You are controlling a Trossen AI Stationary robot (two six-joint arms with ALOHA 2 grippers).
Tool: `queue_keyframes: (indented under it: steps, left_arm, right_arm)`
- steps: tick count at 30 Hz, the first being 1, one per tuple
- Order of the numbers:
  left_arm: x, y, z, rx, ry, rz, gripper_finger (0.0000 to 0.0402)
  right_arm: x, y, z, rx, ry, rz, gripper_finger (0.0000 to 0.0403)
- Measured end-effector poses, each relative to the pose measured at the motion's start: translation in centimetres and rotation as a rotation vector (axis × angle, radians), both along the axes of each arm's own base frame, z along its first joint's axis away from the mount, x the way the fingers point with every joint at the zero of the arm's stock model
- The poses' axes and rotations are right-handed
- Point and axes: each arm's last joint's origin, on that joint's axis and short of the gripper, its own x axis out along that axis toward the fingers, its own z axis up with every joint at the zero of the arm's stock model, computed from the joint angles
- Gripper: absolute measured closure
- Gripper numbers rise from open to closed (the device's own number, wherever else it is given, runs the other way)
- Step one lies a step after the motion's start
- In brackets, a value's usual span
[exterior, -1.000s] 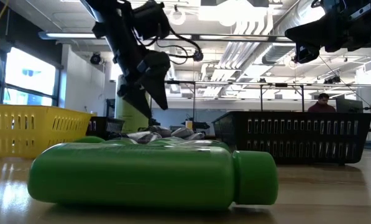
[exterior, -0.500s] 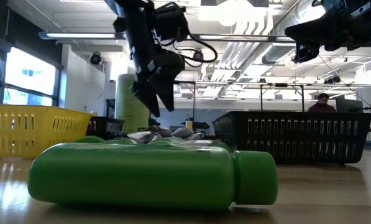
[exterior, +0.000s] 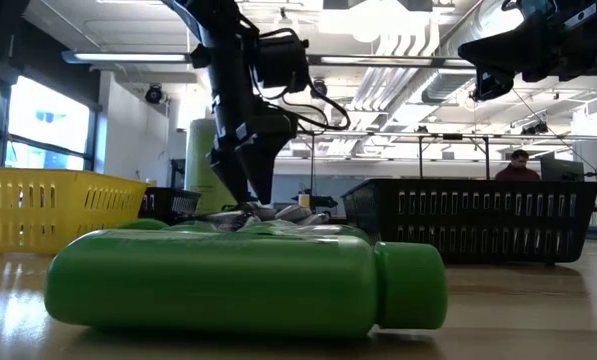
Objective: Pick & Place Travel size toiletries
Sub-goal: Put the bottom gray deodorant bottle into the top left black bin
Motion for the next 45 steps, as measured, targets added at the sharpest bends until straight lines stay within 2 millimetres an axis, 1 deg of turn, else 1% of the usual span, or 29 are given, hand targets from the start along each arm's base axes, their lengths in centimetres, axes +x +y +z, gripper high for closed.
queue_keyframes:
  steps: [14,21,25,30,45]
  left_arm:
    - [0.0,0.0,0.0,-0.022,-0.01,0.075,0.0027]
    - [-0.8,-0.1,-1.8,-0.041,0.017,0.119,0.0027]
    - [-1.1,-0.2,-2.4,-0.045,0.019,0.129,0.0027]
    - [-0.7,-0.1,-2.5,-0.039,-0.029,0.127,0.0027]
    - [-0.8,-0.2,-2.5,-0.039,-0.023,0.126,0.0027]
  right_arm:
    - [0.0,0.0,0.0,0.0,0.0,0.0,0.0401]
    - [0.0,0.0,0.0,0.0,0.001,0.003,0.0401]
    - [0.0,0.0,0.0,0.0,0.001,0.003,0.0401]
    - [0.0,0.0,0.0,0.0,0.001,0.003,0.0401]
    - [0.0,0.0,0.0,0.0,0.001,0.003,0.0401]
